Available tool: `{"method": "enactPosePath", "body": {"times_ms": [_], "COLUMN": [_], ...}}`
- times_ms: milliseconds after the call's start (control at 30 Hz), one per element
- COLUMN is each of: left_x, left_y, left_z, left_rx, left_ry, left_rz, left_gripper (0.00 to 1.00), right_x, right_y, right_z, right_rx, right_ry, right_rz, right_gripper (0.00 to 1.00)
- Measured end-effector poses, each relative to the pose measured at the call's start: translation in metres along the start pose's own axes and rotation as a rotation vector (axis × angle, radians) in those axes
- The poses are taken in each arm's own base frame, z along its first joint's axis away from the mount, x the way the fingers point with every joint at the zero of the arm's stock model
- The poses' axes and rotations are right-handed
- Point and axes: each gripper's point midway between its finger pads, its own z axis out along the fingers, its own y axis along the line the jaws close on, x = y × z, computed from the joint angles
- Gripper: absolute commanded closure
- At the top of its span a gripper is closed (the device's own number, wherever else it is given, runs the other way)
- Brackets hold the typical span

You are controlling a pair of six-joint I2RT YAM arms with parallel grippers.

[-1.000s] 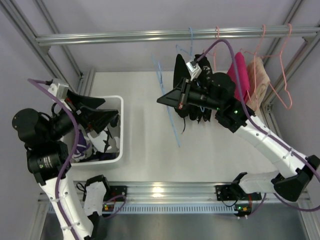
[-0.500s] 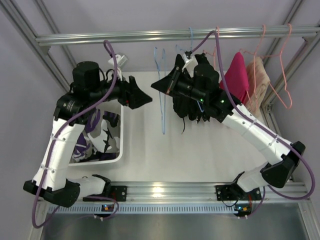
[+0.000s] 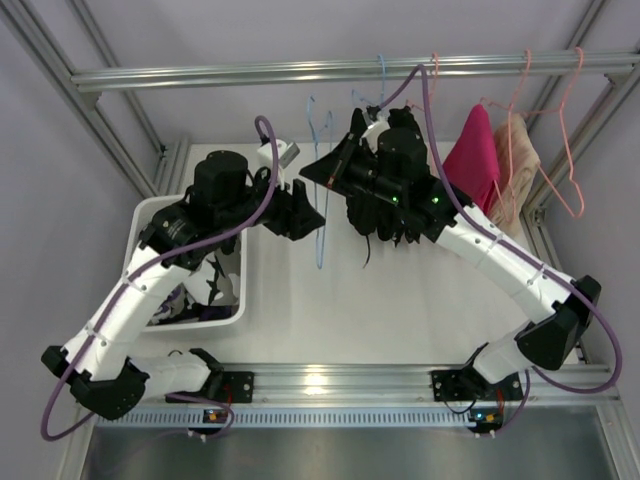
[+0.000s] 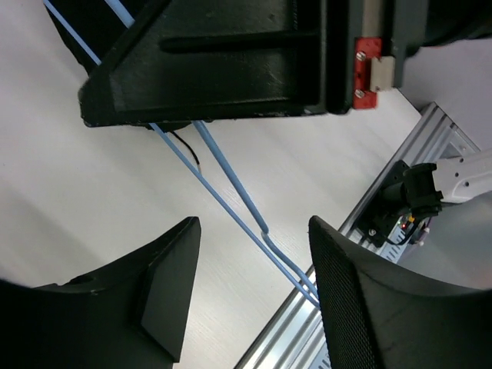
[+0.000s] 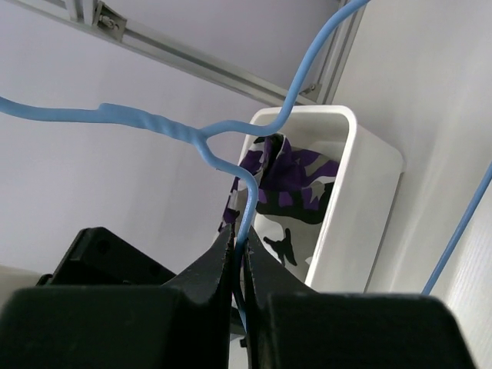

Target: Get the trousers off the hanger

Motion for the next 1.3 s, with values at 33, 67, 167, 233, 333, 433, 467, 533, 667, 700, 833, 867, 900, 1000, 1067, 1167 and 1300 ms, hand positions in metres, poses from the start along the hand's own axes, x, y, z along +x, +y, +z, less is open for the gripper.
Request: {"method": "enactPosePath", "body": {"times_ms": [33,67,167,233,333,433,467,533,667,700,833,867,900,1000,1067,1167,1300], "left_x": [0.0,-0.002,-0.008,-0.011,-0.013,-0.015,-0.015,-0.018,-0.022,-0.023,-0.027,-0.029,-0.033,-0.052,-0.069,-0.092,-0.118], "left_y": [0.0,0.003,0.007,0.007,0.012,0.016,0.015,0.015,0.02,0.021,0.023,0.024,0.024,0.023,0.022,0.024,0.051], "left_z": [0.002,0.004,0.012,0.016,0.019,0.02,0.02,0.02,0.02,0.019,0.016,0.015,0.013,0.008,0.006,0.008,0.021], "left_rx": [-0.008,-0.02,-0.04,-0.041,-0.076,-0.093,-0.094,-0.098,-0.136,-0.142,-0.164,-0.172,-0.178,-0.187,-0.192,-0.208,-0.248], "left_ry": [-0.002,-0.009,-0.031,-0.043,-0.054,-0.064,-0.066,-0.08,-0.103,-0.106,-0.125,-0.134,-0.145,-0.192,-0.227,-0.262,-0.286], "left_rz": [-0.003,-0.008,-0.022,-0.034,-0.061,-0.083,-0.091,-0.101,-0.128,-0.132,-0.156,-0.16,-0.162,-0.157,-0.152,-0.152,-0.185], "left_gripper": [0.41,0.44,0.68,0.8,1.0,1.0,1.0,1.0,1.0,1.0,1.0,1.0,1.0,1.0,1.0,1.0,1.0], "right_x": [0.001,0.002,0.003,0.003,0.002,-0.002,-0.001,0.002,-0.003,-0.006,-0.026,-0.031,-0.034,-0.038,-0.043,-0.049,-0.054], "right_y": [0.0,0.001,0.004,0.004,0.005,0.005,0.005,0.004,-0.004,-0.007,-0.015,-0.013,-0.011,0.003,0.016,0.033,0.042], "right_z": [0.0,0.0,0.0,0.0,-0.001,-0.001,-0.002,-0.003,-0.008,-0.01,-0.035,-0.044,-0.054,-0.086,-0.108,-0.134,-0.154], "right_rx": [-0.003,-0.006,-0.018,-0.022,-0.03,-0.038,-0.04,-0.044,-0.032,-0.028,-0.02,-0.026,-0.035,-0.084,-0.124,-0.171,-0.191], "right_ry": [0.005,0.009,0.018,0.02,0.011,-0.009,-0.005,0.006,-0.002,-0.008,-0.065,-0.083,-0.098,-0.139,-0.178,-0.227,-0.271], "right_rz": [0.003,0.006,0.01,0.01,0.004,-0.011,-0.014,-0.013,-0.049,-0.06,-0.134,-0.164,-0.196,-0.304,-0.384,-0.491,-0.606], "right_gripper": [1.0,1.0,1.0,1.0,1.0,0.85,0.72,0.4,0.01,0.0,0.01,0.0,0.01,0.01,0.01,0.0,0.01]}}
